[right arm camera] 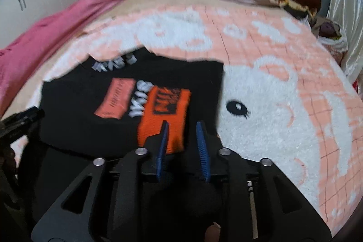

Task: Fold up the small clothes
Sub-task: 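Open the right tool and lift it off the folded sleeve, then move both open tools back along the shirt body toward the hem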

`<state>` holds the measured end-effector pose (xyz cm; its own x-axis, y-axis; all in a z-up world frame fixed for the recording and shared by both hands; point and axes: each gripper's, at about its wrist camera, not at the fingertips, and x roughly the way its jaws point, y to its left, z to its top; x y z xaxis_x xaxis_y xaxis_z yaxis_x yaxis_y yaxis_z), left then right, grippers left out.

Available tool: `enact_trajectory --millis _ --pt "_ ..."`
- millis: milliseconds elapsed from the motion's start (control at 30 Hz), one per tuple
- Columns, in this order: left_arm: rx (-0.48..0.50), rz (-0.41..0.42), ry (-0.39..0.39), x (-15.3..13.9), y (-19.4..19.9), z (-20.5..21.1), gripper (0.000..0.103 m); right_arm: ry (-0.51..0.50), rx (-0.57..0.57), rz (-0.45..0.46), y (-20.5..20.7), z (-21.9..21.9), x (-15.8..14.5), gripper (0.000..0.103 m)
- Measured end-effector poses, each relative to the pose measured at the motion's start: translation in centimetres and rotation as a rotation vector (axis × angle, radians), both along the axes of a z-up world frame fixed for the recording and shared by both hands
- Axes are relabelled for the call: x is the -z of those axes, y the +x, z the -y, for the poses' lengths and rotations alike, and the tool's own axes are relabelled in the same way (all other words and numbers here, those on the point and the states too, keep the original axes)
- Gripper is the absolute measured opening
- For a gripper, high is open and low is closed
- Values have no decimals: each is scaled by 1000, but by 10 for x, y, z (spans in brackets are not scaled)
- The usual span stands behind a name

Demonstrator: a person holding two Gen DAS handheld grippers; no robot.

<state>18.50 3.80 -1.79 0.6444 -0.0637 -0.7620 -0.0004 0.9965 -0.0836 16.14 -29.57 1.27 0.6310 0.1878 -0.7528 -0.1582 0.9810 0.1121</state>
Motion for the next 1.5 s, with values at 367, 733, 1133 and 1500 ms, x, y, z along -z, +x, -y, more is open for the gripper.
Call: enact_trajectory --millis 367,733,1133,1500 --pt "134 14 56 -3 -25 42 53 -37 -157 15 -7 -55 10 30" --pt "145 -29 86 11 -21 43 55 -41 -114 -81 0 -54 37 43" --pt "135 -2 20 -5 -29 37 68 3 -120 -13 -7 -48 14 58" --pt "120 50 32 -22 -35 30 95 29 -99 49 -12 -40 -4 81"
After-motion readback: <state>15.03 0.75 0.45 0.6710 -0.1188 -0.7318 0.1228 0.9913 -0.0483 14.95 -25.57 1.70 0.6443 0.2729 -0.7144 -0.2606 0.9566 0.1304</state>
